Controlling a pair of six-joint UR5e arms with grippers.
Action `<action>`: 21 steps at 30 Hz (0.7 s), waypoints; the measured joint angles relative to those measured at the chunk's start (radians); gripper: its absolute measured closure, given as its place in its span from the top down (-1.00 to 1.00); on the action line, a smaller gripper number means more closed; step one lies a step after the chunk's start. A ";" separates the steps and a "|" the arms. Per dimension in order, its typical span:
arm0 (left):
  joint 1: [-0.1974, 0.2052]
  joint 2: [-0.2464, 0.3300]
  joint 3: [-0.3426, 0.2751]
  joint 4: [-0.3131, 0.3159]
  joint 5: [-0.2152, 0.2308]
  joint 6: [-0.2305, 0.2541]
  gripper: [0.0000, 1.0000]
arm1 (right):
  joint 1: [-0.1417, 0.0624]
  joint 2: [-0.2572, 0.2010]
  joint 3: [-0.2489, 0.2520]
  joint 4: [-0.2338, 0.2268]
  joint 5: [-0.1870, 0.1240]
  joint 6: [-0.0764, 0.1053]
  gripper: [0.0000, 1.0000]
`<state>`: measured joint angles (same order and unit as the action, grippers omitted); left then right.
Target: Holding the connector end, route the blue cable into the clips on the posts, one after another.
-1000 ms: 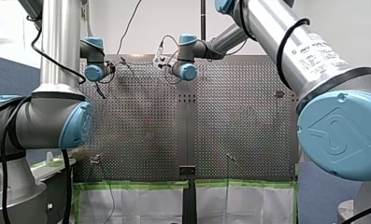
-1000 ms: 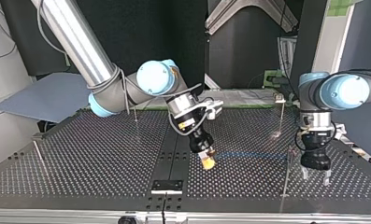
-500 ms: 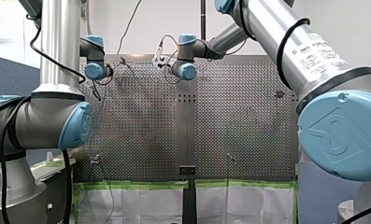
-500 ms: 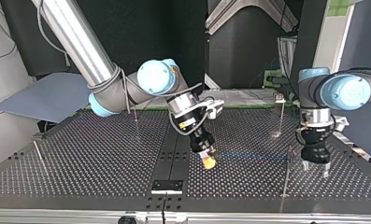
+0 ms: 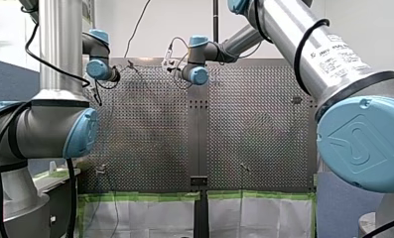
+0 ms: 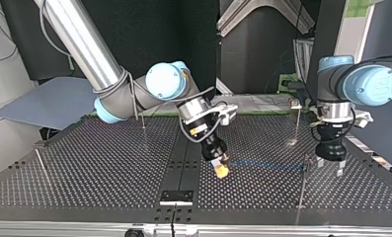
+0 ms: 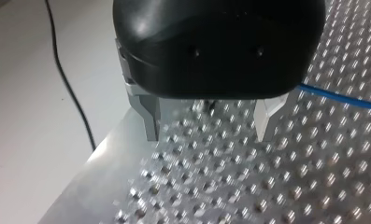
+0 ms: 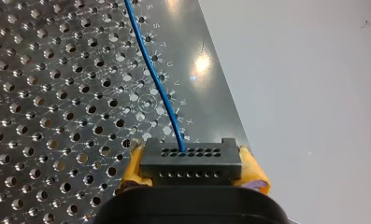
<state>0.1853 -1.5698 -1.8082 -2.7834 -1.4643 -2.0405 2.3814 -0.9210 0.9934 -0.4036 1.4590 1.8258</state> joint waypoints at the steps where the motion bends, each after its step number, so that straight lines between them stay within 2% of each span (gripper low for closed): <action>1: -0.001 0.007 -0.005 -0.008 0.004 -0.001 1.00 | 0.000 0.000 0.000 0.001 0.000 0.000 -1.00; 6: -0.008 0.053 -0.037 -0.053 0.025 -0.011 1.00 | 0.000 -0.001 0.000 0.006 -0.001 0.000 -1.00; 12: -0.032 0.100 -0.045 -0.107 0.051 -0.013 1.00 | 0.000 -0.002 0.000 0.009 -0.001 0.000 -1.00; 21: -0.066 0.173 -0.046 -0.186 0.096 -0.065 1.00 | 0.005 -0.003 0.000 0.012 -0.001 0.000 -1.00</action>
<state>0.1193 -1.3969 -1.8541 -2.9690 -1.3688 -2.1052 2.3860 -0.9241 0.9935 -0.3916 1.4576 1.8258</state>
